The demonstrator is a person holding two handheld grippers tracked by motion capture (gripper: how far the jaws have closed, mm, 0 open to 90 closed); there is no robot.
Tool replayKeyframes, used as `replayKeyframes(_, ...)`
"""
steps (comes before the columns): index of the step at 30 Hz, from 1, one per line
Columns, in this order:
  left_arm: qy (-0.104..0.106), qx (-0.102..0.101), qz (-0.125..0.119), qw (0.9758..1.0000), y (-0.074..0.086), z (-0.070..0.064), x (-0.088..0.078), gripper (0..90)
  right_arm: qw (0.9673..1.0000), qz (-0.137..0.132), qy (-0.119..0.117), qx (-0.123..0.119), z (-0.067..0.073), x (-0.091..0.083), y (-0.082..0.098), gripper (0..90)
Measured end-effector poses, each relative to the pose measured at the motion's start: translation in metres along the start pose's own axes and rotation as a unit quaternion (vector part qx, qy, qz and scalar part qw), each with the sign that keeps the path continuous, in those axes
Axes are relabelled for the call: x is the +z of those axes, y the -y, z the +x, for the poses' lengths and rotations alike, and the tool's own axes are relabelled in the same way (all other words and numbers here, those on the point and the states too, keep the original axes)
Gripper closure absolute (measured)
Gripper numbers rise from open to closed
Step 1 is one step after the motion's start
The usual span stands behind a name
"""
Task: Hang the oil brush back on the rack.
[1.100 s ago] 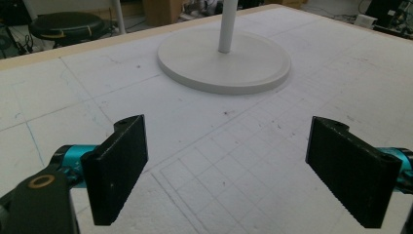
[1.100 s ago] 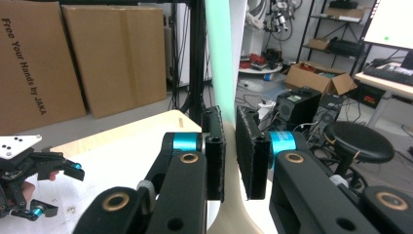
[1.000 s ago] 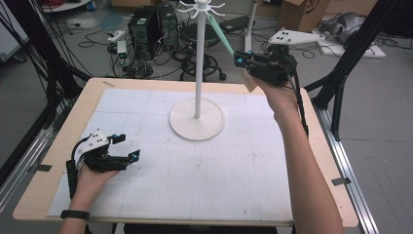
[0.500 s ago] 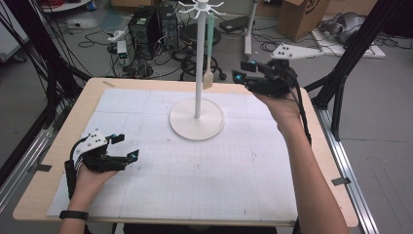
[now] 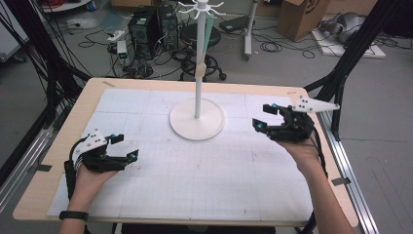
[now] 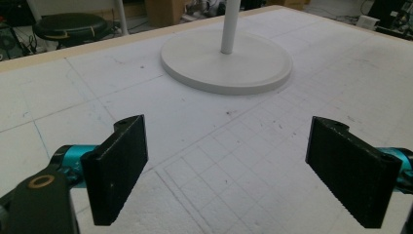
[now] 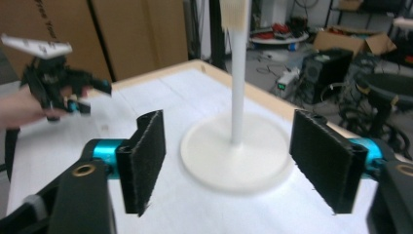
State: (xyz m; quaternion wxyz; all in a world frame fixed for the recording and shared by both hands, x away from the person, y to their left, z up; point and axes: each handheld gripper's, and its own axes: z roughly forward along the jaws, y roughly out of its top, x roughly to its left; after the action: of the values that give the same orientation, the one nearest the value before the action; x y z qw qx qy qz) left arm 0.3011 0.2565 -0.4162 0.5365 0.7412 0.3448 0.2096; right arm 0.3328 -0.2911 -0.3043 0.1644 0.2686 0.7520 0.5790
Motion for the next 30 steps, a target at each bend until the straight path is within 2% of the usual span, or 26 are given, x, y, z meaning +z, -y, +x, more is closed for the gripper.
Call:
replayKeyframes(3,-0.002,-0.002,-0.001,1.0,0.0,0.002,0.0,15.9,0.9997,0.009,0.021,0.003,0.0,-0.008,0.025,19.8)
replayKeyframes(5,-0.002,-0.002,-0.002,1.0,0.001,0.003,-0.001,15.9,0.9995,0.013,0.022,0.02,-0.002,-0.013,0.044,18.7)
replayKeyframes(13,-0.011,0.0,-0.005,0.9999,0.002,0.007,-0.008,16.0,0.9973,0.041,0.029,0.053,-0.006,-0.024,0.104,15.6)
replayKeyframes(15,-0.014,0.0,-0.003,0.9999,0.004,0.009,-0.009,16.0,0.9964,0.046,0.054,0.045,-0.005,-0.025,0.116,15.7)
replayKeyframes(18,-0.017,-0.002,-0.001,0.9998,0.005,0.011,-0.009,15.9,0.9944,0.063,0.078,0.035,-0.007,-0.026,0.124,15.7)
replayKeyframes(22,-0.019,-0.001,-0.004,0.9998,0.005,0.01,-0.011,16.0,0.9943,0.057,0.079,0.043,-0.01,-0.03,0.127,15.7)
replayKeyframes(30,-0.025,-0.001,-0.007,0.9997,0.006,0.013,-0.014,16.0,0.9925,0.07,0.083,0.056,-0.016,-0.031,0.133,15.2)
